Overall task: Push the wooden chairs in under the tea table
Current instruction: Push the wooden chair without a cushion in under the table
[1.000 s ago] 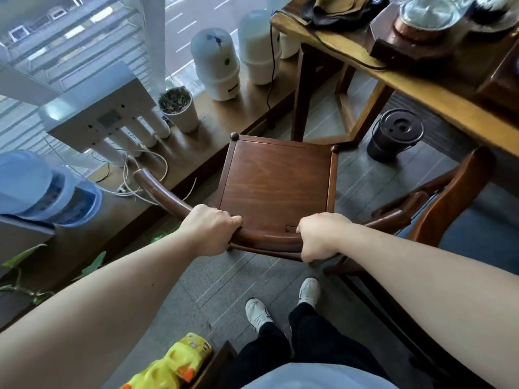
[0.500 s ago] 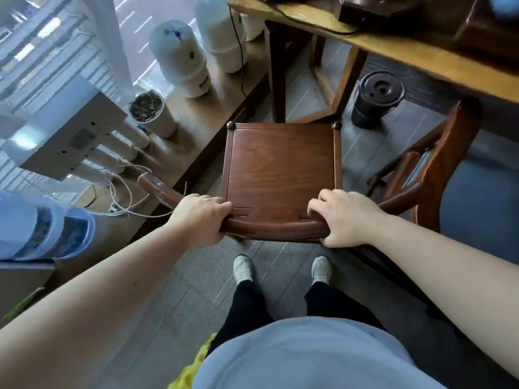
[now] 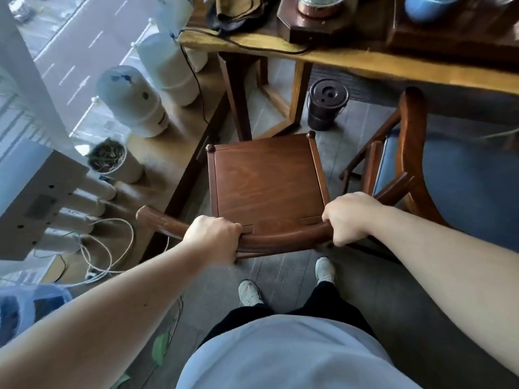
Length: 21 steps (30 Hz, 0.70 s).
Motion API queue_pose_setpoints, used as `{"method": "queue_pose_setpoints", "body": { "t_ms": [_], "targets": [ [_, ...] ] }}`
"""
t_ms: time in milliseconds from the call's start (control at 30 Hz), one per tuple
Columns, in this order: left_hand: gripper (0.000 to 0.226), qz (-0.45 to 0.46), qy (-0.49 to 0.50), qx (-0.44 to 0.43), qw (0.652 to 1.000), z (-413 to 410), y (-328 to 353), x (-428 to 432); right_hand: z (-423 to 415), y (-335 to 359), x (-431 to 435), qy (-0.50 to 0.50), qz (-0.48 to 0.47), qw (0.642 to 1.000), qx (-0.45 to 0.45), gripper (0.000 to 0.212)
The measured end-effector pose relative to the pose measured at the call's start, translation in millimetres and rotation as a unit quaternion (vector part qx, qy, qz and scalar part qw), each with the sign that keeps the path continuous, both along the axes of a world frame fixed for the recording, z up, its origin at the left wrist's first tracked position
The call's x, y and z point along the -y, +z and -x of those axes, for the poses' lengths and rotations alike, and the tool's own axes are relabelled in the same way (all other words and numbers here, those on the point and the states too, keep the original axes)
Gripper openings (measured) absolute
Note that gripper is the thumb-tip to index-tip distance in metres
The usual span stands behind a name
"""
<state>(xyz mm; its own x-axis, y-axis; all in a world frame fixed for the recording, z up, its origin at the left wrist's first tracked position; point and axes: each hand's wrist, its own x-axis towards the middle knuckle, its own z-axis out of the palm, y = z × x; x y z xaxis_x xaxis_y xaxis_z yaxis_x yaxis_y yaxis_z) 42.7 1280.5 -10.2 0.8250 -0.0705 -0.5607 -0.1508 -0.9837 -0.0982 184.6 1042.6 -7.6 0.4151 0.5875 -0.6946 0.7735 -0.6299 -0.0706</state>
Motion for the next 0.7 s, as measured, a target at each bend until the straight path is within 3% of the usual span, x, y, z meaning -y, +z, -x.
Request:
{"method": "queue_pose_setpoints", "body": {
  "t_ms": [333, 467, 700],
  "targets": [
    [0.019, -0.019, -0.091, 0.017, 0.996, -54.9, 0.9, -26.4, 17.6, -13.4, 9.2, -0.121, -0.041, 0.992, 0.017, 0.022],
    [0.019, -0.030, -0.120, 0.024, 0.992, -90.5, 1.4, -28.7, 14.3, -11.5, 12.0, -0.156, -0.062, 0.985, 0.046, 0.038],
    [0.016, -0.029, -0.157, 0.025, 0.987, -128.2, -2.4, -33.4, 12.0, -15.9, 16.5, -0.185, -0.111, 0.968, 0.132, 0.017]
  ]
}}
